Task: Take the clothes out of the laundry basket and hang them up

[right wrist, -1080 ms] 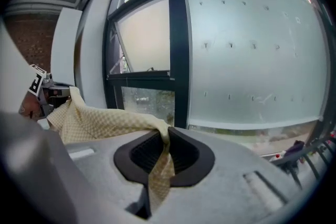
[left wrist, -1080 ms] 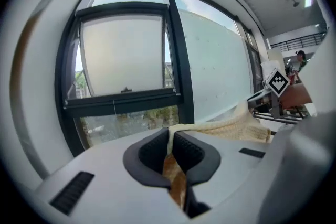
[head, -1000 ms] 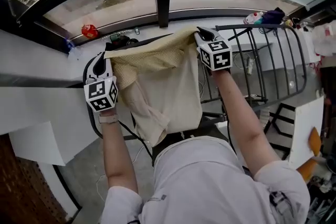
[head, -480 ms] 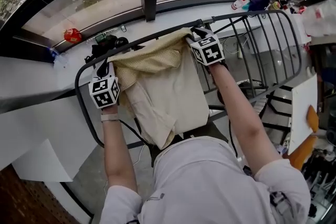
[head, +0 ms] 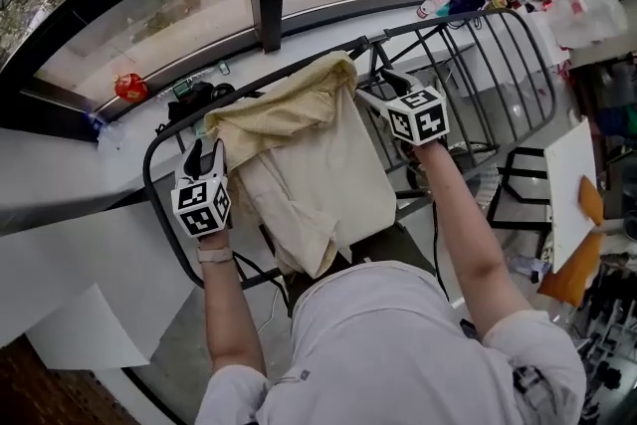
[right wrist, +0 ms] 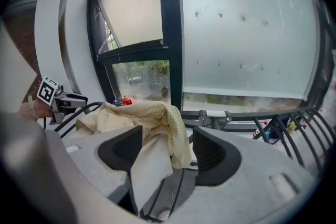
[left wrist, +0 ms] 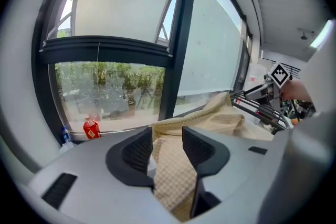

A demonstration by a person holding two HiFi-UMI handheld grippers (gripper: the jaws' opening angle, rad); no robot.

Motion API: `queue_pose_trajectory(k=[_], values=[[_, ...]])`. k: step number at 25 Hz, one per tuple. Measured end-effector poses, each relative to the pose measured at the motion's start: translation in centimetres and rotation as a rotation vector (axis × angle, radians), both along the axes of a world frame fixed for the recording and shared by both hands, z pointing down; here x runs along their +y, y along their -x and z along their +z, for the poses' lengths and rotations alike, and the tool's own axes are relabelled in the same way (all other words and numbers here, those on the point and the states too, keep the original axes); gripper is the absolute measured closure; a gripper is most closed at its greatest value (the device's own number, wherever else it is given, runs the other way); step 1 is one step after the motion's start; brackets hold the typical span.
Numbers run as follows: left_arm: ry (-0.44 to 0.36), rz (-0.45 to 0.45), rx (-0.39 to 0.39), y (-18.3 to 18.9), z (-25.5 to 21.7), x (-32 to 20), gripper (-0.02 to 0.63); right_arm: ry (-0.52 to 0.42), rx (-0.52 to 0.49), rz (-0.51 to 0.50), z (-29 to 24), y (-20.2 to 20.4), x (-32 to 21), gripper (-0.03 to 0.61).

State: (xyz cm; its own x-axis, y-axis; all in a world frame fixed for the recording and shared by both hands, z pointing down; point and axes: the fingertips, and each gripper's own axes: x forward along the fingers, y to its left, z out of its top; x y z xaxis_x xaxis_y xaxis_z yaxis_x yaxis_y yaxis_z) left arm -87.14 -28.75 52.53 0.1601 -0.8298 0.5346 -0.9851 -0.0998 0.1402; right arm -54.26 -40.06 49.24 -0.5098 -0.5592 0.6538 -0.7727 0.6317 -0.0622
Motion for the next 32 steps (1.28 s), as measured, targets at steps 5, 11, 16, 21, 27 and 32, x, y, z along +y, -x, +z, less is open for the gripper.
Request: queue_pose_trajectory(k=[5,11,16,21,27,32], values=[[-0.096,0.115,-0.010,-4.1,-3.0,2.2,0.453,-0.096,-0.043,0.034,-2.5,-1.9,4.6,0.295],[-0.188,0.272,-0.043,-11.7,-7.1,5.0,0.453,-0.228,-0.175,0.148,-6.2,-8.2,11.5,0.295],[-0.238,0.406,-0.029,-20.7,-9.9,7.9,0.453,-0.307,-0.200,0.249,-7.7,-17.7,18.8,0.295],[-0.277,0.548,-0.028,-31.8,-11.9,12.3,0.442,-0.330,-0.247,0.380,-7.6,-27.7,27.2,0.295],[-0.258,0.744,-0.005,-46.4,-11.2,17.4,0.442,-0.329,-0.256,0.546,-5.0,-38.1,37.7,0.295],[-0.227,0.926,-0.015,-57.3,-10.7,21.3,0.442,-0.294,-0.261,0.714,-2.8,-45.6,45.4,0.295]])
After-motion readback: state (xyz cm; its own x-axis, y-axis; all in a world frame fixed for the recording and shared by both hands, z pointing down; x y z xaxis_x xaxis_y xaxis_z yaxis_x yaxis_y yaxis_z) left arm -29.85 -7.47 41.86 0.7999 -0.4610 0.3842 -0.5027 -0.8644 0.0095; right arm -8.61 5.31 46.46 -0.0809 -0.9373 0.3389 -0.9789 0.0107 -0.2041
